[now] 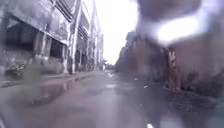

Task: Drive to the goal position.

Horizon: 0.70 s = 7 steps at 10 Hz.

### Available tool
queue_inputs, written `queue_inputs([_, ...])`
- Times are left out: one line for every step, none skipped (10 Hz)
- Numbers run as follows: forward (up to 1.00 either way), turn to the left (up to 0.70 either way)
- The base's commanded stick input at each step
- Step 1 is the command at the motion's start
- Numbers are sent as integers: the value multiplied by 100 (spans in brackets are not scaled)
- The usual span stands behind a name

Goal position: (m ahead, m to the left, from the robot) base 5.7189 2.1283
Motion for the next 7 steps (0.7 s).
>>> queue_inputs([50,2])
queue_inputs([50,2])
queue_inputs([50,2])
queue_inputs([50,2])
queue_inputs([50,2])
queue_inputs([50,2])
queue_inputs([50,2])
